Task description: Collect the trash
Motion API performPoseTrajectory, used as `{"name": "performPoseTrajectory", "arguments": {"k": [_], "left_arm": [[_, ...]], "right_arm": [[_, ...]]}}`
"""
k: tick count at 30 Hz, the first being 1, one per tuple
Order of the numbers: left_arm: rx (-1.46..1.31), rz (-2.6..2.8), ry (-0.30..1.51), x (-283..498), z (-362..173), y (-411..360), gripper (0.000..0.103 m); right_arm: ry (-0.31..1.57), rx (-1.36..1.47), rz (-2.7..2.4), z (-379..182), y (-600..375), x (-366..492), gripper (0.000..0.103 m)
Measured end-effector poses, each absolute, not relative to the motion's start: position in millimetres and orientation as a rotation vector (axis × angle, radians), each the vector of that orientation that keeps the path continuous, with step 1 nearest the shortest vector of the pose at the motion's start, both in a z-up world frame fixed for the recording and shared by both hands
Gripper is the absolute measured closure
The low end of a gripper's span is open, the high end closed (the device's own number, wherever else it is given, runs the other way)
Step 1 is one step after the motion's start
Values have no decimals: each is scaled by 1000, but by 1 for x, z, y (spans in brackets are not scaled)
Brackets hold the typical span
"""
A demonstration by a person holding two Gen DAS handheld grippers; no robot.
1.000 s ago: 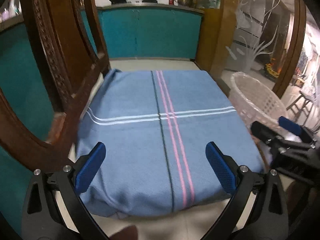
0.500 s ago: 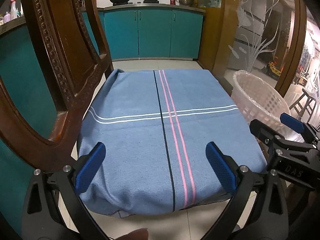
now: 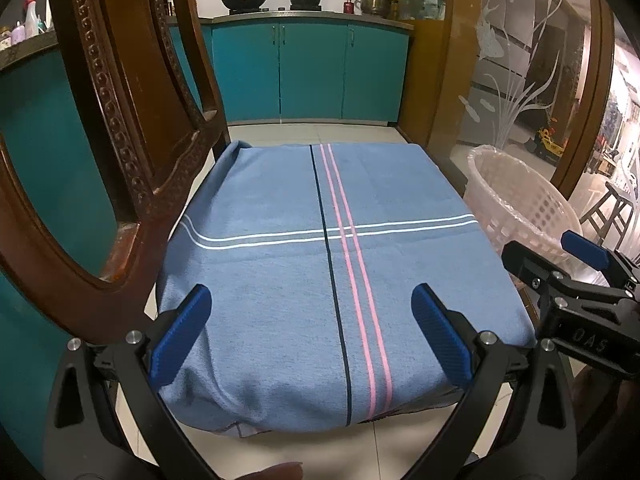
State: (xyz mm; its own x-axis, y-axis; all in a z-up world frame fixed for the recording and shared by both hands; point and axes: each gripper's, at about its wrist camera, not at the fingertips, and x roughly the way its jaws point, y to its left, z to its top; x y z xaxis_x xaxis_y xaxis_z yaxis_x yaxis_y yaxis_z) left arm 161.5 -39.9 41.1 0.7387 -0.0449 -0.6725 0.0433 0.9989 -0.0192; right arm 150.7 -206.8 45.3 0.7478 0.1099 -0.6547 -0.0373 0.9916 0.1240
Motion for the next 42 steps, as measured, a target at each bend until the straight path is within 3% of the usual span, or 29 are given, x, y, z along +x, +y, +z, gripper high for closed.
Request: {"name": "performPoseTrajectory", "arguments": {"k": [42], "left_arm": [[7, -51, 728, 162, 48, -39, 3]], "right_arm": [[731, 102, 87, 44, -204, 151, 3]]}}
